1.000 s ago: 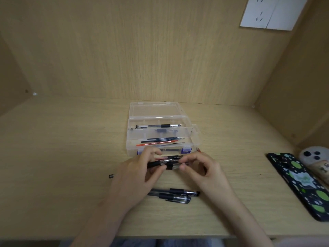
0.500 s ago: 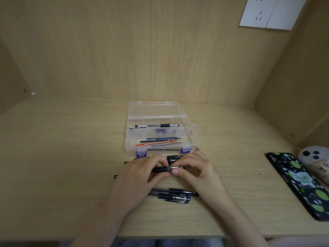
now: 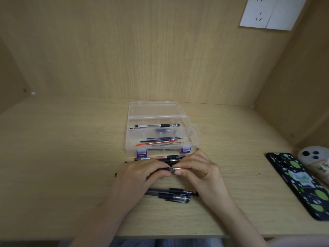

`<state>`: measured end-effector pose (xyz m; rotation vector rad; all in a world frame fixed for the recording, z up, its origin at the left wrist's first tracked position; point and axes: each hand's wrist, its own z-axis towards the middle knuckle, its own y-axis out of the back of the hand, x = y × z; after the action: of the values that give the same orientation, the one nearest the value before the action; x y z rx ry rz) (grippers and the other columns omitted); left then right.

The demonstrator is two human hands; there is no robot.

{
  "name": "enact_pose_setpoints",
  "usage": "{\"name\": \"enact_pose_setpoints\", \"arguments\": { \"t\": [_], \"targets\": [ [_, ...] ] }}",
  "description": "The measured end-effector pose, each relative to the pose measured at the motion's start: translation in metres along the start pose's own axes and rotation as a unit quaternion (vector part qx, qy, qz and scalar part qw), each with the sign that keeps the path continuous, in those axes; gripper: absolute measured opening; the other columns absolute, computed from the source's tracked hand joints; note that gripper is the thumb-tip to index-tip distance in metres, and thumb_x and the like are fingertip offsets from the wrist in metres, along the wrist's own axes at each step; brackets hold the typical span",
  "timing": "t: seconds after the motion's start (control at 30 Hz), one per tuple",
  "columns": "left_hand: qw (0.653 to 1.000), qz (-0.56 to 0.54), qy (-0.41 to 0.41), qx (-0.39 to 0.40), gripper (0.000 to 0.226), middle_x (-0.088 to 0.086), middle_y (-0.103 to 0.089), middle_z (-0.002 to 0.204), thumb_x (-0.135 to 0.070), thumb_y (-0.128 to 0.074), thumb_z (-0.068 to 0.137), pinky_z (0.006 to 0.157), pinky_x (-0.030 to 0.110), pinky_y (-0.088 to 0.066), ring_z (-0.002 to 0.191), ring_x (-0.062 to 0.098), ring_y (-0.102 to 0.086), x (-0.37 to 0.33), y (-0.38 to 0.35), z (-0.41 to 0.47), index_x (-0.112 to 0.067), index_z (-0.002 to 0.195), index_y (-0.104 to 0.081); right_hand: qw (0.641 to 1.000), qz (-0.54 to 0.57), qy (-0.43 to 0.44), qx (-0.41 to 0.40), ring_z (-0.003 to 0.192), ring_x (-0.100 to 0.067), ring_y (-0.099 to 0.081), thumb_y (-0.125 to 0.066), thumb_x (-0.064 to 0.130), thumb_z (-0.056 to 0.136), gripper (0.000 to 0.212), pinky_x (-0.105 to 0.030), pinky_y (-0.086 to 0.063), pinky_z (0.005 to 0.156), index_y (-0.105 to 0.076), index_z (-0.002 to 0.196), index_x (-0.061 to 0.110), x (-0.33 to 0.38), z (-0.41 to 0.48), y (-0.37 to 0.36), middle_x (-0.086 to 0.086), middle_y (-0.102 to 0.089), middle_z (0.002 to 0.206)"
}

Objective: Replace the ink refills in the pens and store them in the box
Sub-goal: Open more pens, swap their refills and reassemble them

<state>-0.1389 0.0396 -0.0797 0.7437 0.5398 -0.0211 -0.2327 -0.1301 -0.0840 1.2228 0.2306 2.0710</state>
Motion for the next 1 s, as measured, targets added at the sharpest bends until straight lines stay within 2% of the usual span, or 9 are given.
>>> {"name": "enact_pose_setpoints", "arguments": {
  "t": [0.17, 0.3, 0.47, 0.6, 0.7, 0.77, 0.83, 0.93, 1.0],
  "targets": [
    [1.000, 0.022, -0.003, 0.004, 0.039, -0.018, -0.069, 0.087, -0.052, -0.043, 0.090, 0.062, 0.022, -0.050, 0.074, -0.004, -0.062, -0.0016, 0.0004, -0.0001, -0.024, 0.094, -0.070, 1.000, 0.006, -0.013, 0.006, 0.089, -0.003, -0.053, -0.071, 0.028, 0.077, 0.015, -0.011, -0.038, 0.082, -0.073, 0.090, 0.021, -0.0014, -0.0011, 0.0003, 0.012, -0.067, 0.085],
    [0.999, 0.039, -0.011, 0.001, 0.033, -0.017, -0.069, 0.088, -0.048, -0.048, 0.089, 0.063, 0.023, -0.050, 0.075, -0.002, -0.063, -0.0019, -0.0002, 0.0004, -0.024, 0.095, -0.070, 0.997, 0.050, -0.063, 0.007, 0.092, -0.007, -0.054, -0.072, 0.040, 0.069, 0.037, -0.011, -0.038, 0.084, -0.070, 0.103, 0.026, 0.0023, -0.0024, 0.0015, 0.012, -0.066, 0.090],
    [0.999, 0.040, -0.009, 0.010, 0.030, -0.018, -0.069, 0.088, -0.048, -0.051, 0.088, 0.064, 0.021, -0.049, 0.075, -0.003, -0.062, -0.0020, 0.0008, 0.0005, -0.025, 0.095, -0.070, 0.998, 0.040, -0.055, 0.002, 0.083, -0.007, -0.056, -0.069, 0.036, 0.075, 0.015, -0.011, -0.037, 0.079, -0.071, 0.080, 0.022, 0.0031, -0.0001, 0.0002, 0.010, -0.066, 0.081],
    [0.999, 0.040, -0.008, 0.013, 0.031, -0.017, -0.069, 0.089, -0.047, -0.051, 0.087, 0.065, 0.020, -0.049, 0.076, -0.002, -0.062, -0.0024, 0.0010, 0.0007, -0.024, 0.095, -0.070, 0.995, 0.063, -0.070, 0.006, 0.082, -0.007, -0.054, -0.076, 0.022, 0.071, 0.015, -0.011, -0.038, 0.077, -0.070, 0.085, 0.021, 0.0040, -0.0016, 0.0016, 0.010, -0.064, 0.083],
    [0.999, 0.035, -0.003, 0.013, 0.031, -0.016, -0.069, 0.091, -0.047, -0.051, 0.087, 0.066, 0.022, -0.049, 0.078, -0.002, -0.063, -0.0028, 0.0015, 0.0007, -0.024, 0.095, -0.070, 0.992, 0.084, -0.096, 0.003, 0.083, -0.009, -0.055, -0.077, 0.027, 0.069, 0.028, -0.010, -0.038, 0.077, -0.070, 0.095, 0.024, 0.0051, -0.0018, 0.0024, 0.011, -0.065, 0.087],
    [0.999, 0.034, -0.001, 0.016, 0.032, -0.016, -0.069, 0.091, -0.048, -0.051, 0.087, 0.066, 0.022, -0.050, 0.078, -0.002, -0.063, -0.0025, 0.0010, 0.0008, -0.023, 0.096, -0.070, 0.994, 0.064, -0.086, 0.011, 0.083, -0.010, -0.055, -0.074, 0.034, 0.071, 0.021, -0.012, -0.039, 0.077, -0.070, 0.091, 0.027, 0.0038, -0.0014, 0.0015, 0.011, -0.066, 0.085],
    [0.999, 0.034, 0.003, 0.017, 0.034, -0.017, -0.069, 0.092, -0.050, -0.051, 0.086, 0.068, 0.021, -0.050, 0.079, -0.002, -0.063, -0.0017, 0.0003, 0.0006, -0.024, 0.098, -0.069, 0.996, 0.051, -0.076, 0.014, 0.081, -0.010, -0.055, -0.072, 0.033, 0.074, 0.011, -0.013, -0.039, 0.076, -0.070, 0.084, 0.029, 0.0033, -0.0012, 0.0007, 0.011, -0.066, 0.082],
    [0.999, 0.019, 0.018, 0.022, 0.036, -0.019, -0.068, 0.093, -0.050, -0.055, 0.083, 0.076, 0.010, -0.047, 0.085, -0.006, -0.061, -0.0027, 0.0008, -0.0004, -0.027, 0.110, -0.063, 0.994, 0.067, -0.089, 0.000, 0.078, -0.006, -0.053, -0.074, 0.022, 0.072, 0.012, -0.012, -0.038, 0.074, -0.071, 0.083, 0.027, 0.0034, -0.0017, 0.0021, 0.012, -0.063, 0.079],
    [0.999, 0.010, 0.027, 0.030, 0.036, -0.020, -0.067, 0.093, -0.042, -0.060, 0.082, 0.079, 0.005, -0.043, 0.088, -0.008, -0.060, -0.0039, 0.0007, -0.0007, -0.030, 0.115, -0.056, 0.991, 0.082, -0.107, -0.008, 0.076, -0.004, -0.051, -0.075, 0.017, 0.072, 0.016, -0.012, -0.037, 0.072, -0.071, 0.083, 0.027, 0.0034, -0.0021, 0.0037, 0.010, -0.061, 0.078]
  ]
}}
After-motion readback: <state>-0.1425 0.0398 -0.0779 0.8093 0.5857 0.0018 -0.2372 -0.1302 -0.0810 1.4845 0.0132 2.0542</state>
